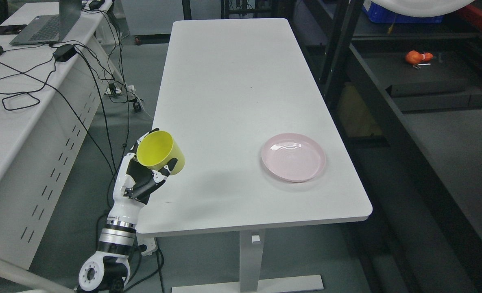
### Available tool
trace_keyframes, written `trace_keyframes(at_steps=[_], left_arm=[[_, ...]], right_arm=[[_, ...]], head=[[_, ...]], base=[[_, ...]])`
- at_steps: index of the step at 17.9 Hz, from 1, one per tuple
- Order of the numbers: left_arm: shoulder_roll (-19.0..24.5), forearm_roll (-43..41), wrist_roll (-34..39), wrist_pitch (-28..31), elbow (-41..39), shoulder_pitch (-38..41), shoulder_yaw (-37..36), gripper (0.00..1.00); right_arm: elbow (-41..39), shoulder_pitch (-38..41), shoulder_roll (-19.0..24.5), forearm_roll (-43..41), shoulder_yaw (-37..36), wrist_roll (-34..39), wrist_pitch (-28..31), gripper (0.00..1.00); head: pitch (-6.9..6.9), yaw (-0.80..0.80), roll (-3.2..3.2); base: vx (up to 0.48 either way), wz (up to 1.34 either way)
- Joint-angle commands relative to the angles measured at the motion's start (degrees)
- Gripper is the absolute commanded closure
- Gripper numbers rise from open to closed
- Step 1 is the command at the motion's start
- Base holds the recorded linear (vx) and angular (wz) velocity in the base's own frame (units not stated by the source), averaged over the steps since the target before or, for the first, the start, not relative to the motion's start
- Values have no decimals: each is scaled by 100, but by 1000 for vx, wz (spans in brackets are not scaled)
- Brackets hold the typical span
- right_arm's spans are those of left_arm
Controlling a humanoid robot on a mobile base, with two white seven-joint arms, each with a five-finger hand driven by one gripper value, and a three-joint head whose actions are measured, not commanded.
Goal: Place yellow IKEA cup on middle right shelf
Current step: 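Lift the yellow cup off the table with the left hand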
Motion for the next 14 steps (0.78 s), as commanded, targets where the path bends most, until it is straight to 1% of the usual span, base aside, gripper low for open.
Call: trace_keyframes(at_steps=[1, 7, 14], left_arm=[[100, 13, 0, 3, -381, 40, 125, 99], [100, 13, 0, -6, -354, 58, 2, 98], [100, 13, 0, 3, -354, 67, 2, 98]], right_arm=[[0, 79, -100, -141, 97, 1, 5, 1], [0, 79, -100, -141, 97, 1, 5, 1], [0, 79, -100, -141, 97, 1, 5, 1]], head=[[0, 0, 0], [0, 0, 0], [0, 0, 0]], base=[[-167, -249], [-218, -124], [-302, -89]])
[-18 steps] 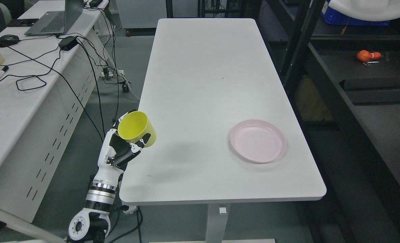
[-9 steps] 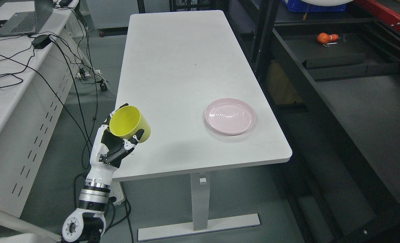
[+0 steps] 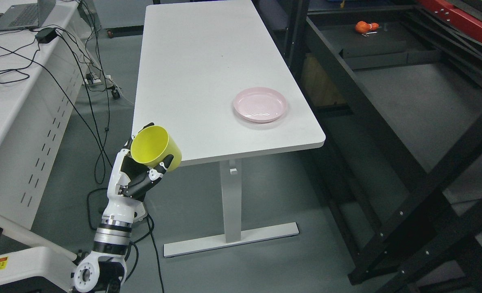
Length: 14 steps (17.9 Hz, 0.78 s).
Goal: Place yellow IKEA cup on middle right shelf
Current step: 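Carry the cup toward the shelving unit while the robot turns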
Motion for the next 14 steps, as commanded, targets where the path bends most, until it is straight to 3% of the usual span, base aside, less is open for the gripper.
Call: trace_keyframes(at_steps=[1, 7, 14], left_arm=[[100, 0, 2, 8, -74, 8, -21, 98], [100, 0, 2, 17, -66, 8, -21, 98], [100, 0, 2, 8, -83, 43, -3, 98]], right_arm=[[0, 80, -100, -141, 97, 2, 4, 1], [0, 80, -100, -141, 97, 2, 4, 1], [0, 80, -100, -141, 97, 2, 4, 1]], head=[[0, 0, 0], [0, 0, 0], [0, 0, 0]], base=[[-293, -235], [-330, -534], [-182, -1102]])
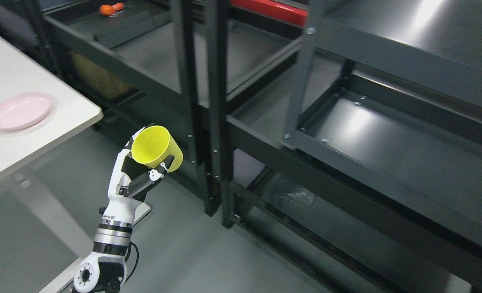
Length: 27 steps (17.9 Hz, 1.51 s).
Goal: Place yellow IKEA cup on middle right shelf
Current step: 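Carry the cup toward the shelving unit while the robot turns, then raise the cup up above the middle shelf with the left hand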
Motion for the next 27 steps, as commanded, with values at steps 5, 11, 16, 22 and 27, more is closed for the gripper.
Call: trace_keyframes(at_steps=[5, 11, 16, 22, 27], left_arm=[[100, 0, 12, -9, -25, 22, -126, 98], [100, 0, 12, -18, -25, 22, -179, 98], [100, 0, 3, -141, -218, 31, -687, 98], [100, -35, -181, -159, -535, 4, -1803, 95], [100, -246, -585, -273, -544, -145, -2814, 95]], right_arm=[[0, 77, -100, -141, 97, 4, 5, 1], [0, 77, -100, -141, 97, 4, 5, 1], [0, 77, -100, -141, 97, 4, 5, 1], [0, 77, -100, -141, 97, 4, 5, 1], [0, 77, -100, -141, 97, 4, 5, 1]], head=[[0, 0, 0], [-1, 0, 0], [-4, 0, 0], [-4, 0, 0], [-4, 0, 0]], base=[[-50, -1048], [32, -718], [67, -265], [78, -110], [82, 34]])
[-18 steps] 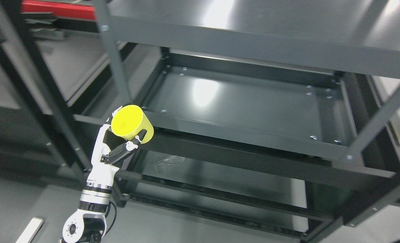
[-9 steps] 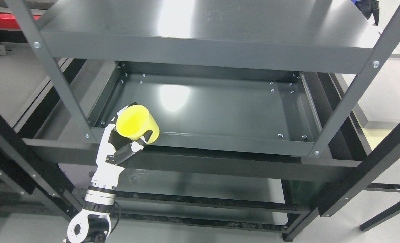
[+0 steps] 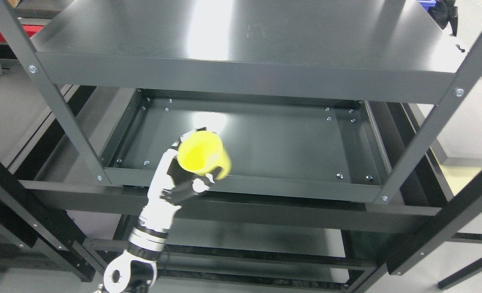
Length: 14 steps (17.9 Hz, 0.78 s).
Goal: Place yellow IKEA cup on middle right shelf
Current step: 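Raise the cup up above the middle shelf with the left hand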
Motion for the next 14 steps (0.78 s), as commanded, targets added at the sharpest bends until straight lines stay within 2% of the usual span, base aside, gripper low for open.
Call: trace_keyframes(at_steps=[1, 7, 11, 14], left_arm=[[100, -199, -300, -141, -207, -122, -1761, 95], [100, -217, -248, -238, -268, -991, -3326, 95], [100, -208, 251, -229, -496, -1826, -3442, 95], [100, -95, 358, -395, -541, -2406, -3495, 96]], right_arm=[[1, 81, -100, -141, 97, 4, 5, 1], [1, 81, -100, -141, 97, 4, 5, 1], [1, 81, -100, -141, 97, 4, 5, 1], [1, 81, -100, -141, 97, 4, 5, 1]], head=[[0, 0, 0], [0, 0, 0], [0, 0, 0], [0, 0, 0]], base=[[60, 95], [9, 24], [-14, -16], [0, 0]])
